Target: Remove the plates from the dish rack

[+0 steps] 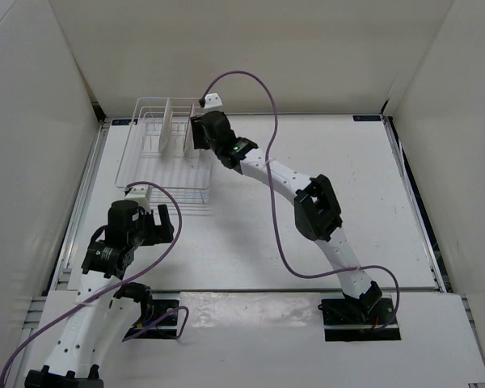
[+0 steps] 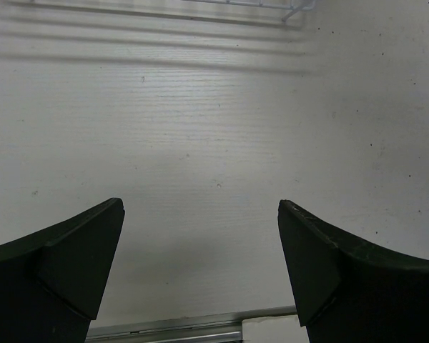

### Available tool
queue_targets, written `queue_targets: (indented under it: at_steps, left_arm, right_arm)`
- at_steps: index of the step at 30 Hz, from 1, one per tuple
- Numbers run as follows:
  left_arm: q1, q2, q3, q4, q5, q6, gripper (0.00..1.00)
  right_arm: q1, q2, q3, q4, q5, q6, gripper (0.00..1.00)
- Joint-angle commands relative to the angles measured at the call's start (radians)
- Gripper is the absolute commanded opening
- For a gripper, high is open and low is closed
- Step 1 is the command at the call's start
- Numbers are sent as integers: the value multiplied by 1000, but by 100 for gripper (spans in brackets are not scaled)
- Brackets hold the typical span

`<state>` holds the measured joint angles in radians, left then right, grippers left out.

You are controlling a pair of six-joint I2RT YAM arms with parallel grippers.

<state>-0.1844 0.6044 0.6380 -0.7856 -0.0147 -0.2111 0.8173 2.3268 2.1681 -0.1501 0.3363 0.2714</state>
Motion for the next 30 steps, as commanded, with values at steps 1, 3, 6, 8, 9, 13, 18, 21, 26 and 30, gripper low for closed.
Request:
queue_targets:
  at_steps: [1, 3, 6, 8, 9, 13, 18, 21, 26, 30]
  left_arm:
    - [3, -15, 29, -1, 10, -5, 99]
    - [3, -15, 29, -8, 12, -7, 99]
    - [3, -15, 31, -4, 12, -8, 99]
    - [6, -17, 34, -9, 30, -7, 99]
    - [5, -17, 32, -10, 27, -7, 99]
    - [5, -20, 37, -11, 27, -7, 99]
    - [3, -18, 37, -15, 28, -10, 99]
    - [5, -18, 38, -18, 28, -8, 99]
    - [2, -20, 38, -18, 28, -11, 99]
    - [3, -17, 40, -17, 32, -11, 99]
  right_arm:
    - [31, 52, 105, 228, 202, -118, 61]
    - [37, 81, 134, 277, 250, -170, 59]
    - [39, 112, 144, 308, 260, -196, 58]
    - [40, 131, 147, 310, 273, -196, 58]
    - [37, 132, 145, 310, 276, -204, 56]
    - [36, 169, 153, 316, 299, -210, 56]
    - [33, 201, 164, 323, 310, -195, 51]
    - [28, 217, 173, 330, 303, -190, 47]
    - [25, 224, 176, 336, 297, -173, 42]
    - [28, 236, 171, 360, 303, -169, 34]
